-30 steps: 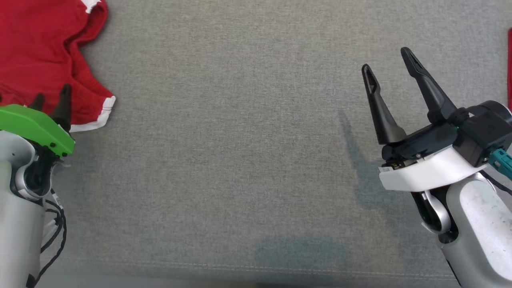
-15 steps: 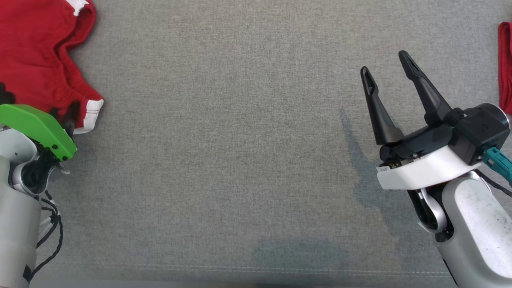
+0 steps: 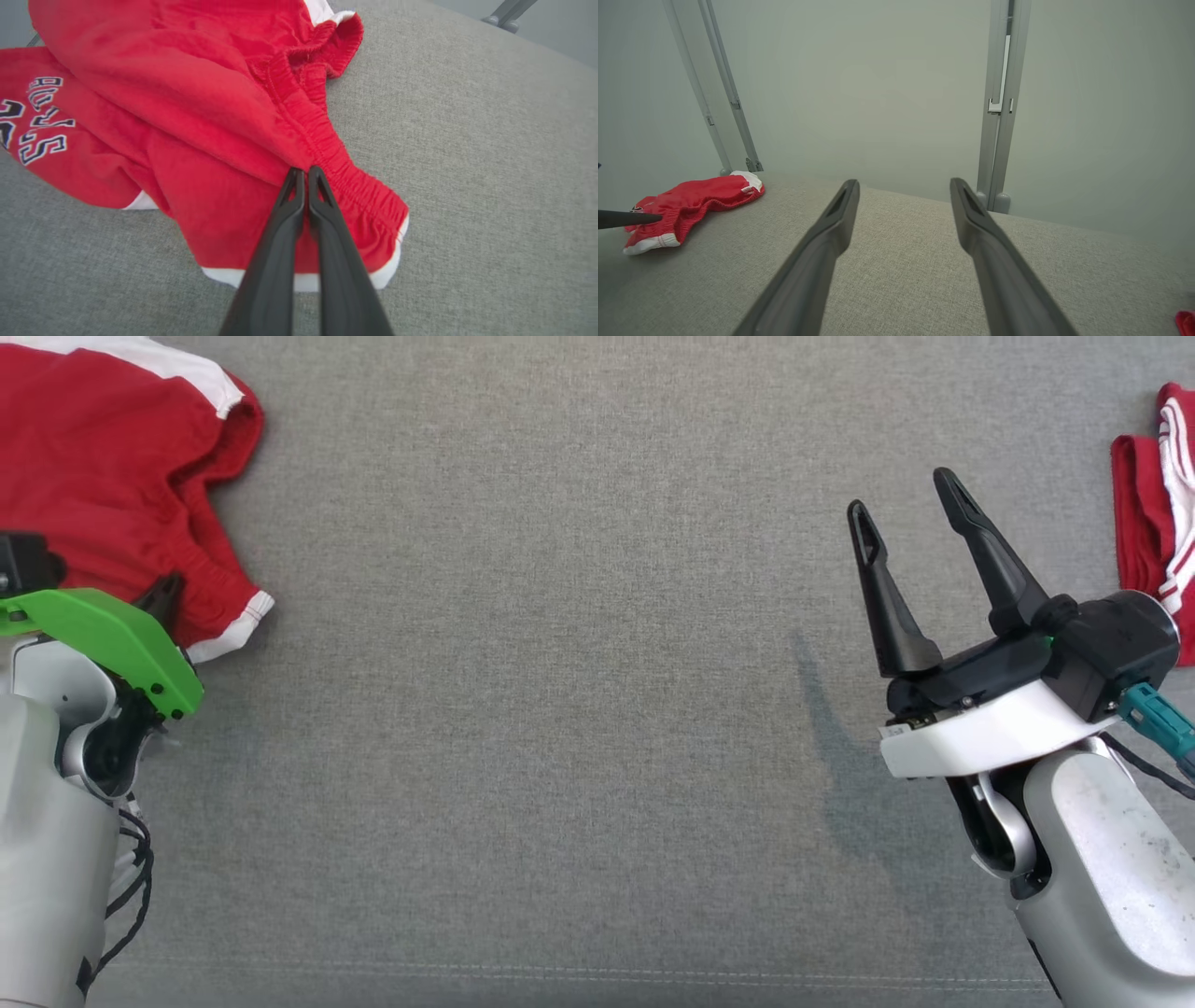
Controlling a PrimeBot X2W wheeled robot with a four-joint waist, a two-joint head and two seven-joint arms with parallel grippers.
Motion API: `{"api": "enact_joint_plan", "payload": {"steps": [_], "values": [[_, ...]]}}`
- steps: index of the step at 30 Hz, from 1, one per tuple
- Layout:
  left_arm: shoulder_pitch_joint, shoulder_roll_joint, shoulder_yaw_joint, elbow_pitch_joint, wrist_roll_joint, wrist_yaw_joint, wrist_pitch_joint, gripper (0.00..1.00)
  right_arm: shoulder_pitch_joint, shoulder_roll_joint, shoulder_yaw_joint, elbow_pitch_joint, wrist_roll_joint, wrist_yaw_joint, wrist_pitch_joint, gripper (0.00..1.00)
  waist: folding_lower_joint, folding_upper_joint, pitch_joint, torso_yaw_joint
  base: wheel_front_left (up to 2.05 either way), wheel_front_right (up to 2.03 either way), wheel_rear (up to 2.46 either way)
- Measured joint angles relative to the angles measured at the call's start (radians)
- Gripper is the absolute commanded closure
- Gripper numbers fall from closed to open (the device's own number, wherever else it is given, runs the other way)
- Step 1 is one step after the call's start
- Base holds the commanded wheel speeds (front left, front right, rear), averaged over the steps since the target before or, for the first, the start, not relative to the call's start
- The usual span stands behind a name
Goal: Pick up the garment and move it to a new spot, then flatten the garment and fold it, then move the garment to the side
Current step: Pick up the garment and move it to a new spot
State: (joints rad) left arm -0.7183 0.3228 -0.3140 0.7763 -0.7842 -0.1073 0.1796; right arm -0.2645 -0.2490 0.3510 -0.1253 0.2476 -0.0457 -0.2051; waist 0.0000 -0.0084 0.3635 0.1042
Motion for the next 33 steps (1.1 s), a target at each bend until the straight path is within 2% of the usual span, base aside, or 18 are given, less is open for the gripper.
{"api": "enact_joint_plan", "payload": {"steps": [9, 20, 25, 33], "values": [[-0.005, -0.011, -0.065, -0.047, 0.058, -0.014, -0.081, 1.00, 0.034, 0.020, -0.026, 0.055, 0.043, 0.000, -0.024, 0.00, 0.0000, 0.0000, -0.114, -0.003, 0.00, 0.00, 0.00], [-0.006, -0.027, -0.131, -0.131, 0.076, -0.016, -0.115, 1.00, 0.095, 0.023, -0.054, 0.085, 0.067, 0.000, -0.033, 0.00, 0.0000, 0.0000, -0.242, -0.022, 0.00, 0.00, 0.00], [-0.004, -0.043, -0.158, -0.200, 0.075, -0.016, -0.120, 1.00, 0.113, 0.016, -0.072, 0.082, 0.070, 0.000, -0.034, 0.00, 0.0000, 0.0000, -0.289, -0.058, 0.00, 0.00, 0.00], [0.035, -0.119, -0.238, -0.309, 0.047, -0.016, -0.091, 1.00, 0.132, -0.014, -0.112, 0.049, 0.070, -0.001, -0.041, 0.00, 0.0000, 0.0000, -0.329, -0.148, 0.00, 0.00, 0.00]]}}
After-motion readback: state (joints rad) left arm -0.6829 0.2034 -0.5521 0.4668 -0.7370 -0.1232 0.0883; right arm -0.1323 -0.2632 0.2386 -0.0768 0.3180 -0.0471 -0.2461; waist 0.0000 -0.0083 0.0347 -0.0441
